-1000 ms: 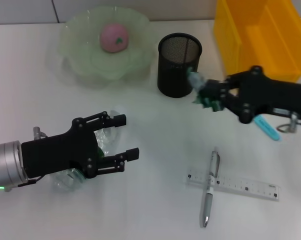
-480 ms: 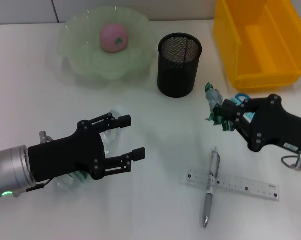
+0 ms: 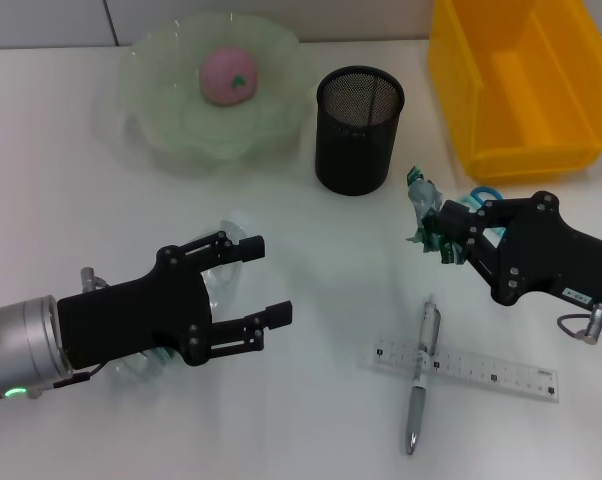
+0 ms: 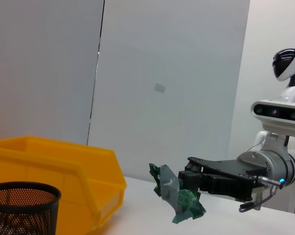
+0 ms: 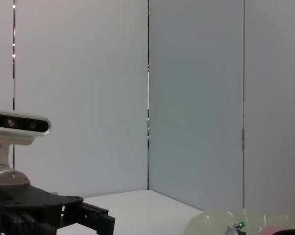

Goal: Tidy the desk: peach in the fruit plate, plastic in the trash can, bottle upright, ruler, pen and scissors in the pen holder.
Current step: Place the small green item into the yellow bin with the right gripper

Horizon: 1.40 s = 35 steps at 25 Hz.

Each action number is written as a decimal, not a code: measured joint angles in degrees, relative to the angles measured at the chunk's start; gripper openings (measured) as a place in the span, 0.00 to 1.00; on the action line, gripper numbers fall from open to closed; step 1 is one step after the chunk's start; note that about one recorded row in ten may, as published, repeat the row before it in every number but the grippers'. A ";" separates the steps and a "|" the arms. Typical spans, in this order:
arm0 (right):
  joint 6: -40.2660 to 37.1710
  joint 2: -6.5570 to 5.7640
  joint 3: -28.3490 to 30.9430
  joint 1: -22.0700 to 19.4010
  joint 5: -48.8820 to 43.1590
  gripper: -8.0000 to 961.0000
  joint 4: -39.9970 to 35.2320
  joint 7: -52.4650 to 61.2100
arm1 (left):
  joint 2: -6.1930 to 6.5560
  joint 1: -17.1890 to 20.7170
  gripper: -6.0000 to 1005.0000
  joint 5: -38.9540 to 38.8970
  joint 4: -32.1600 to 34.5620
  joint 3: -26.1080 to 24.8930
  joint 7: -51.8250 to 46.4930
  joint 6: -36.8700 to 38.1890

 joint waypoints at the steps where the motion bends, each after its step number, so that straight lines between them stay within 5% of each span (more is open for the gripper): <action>1: 0.00 0.01 0.10 -0.02 0.01 0.05 0.01 0.00 | 0.00 0.00 0.79 0.00 0.00 0.00 0.00 0.00; 6: 0.70 0.21 4.37 -0.04 0.03 0.05 0.84 -0.33 | 0.00 -0.12 0.79 0.04 0.00 -0.01 0.02 -0.12; 16: 2.13 0.50 26.61 1.08 0.12 0.06 9.79 -9.68 | 0.00 -0.17 0.79 0.09 0.00 -0.01 0.02 -0.34; 23: 11.01 0.58 37.20 4.32 0.12 0.07 13.21 -10.35 | 0.00 -0.01 0.79 0.03 0.01 -0.01 0.09 -0.34; 35: 29.40 0.58 40.46 11.68 0.09 0.08 14.44 -10.43 | 0.00 0.17 0.79 -0.22 0.01 -0.01 0.20 -0.31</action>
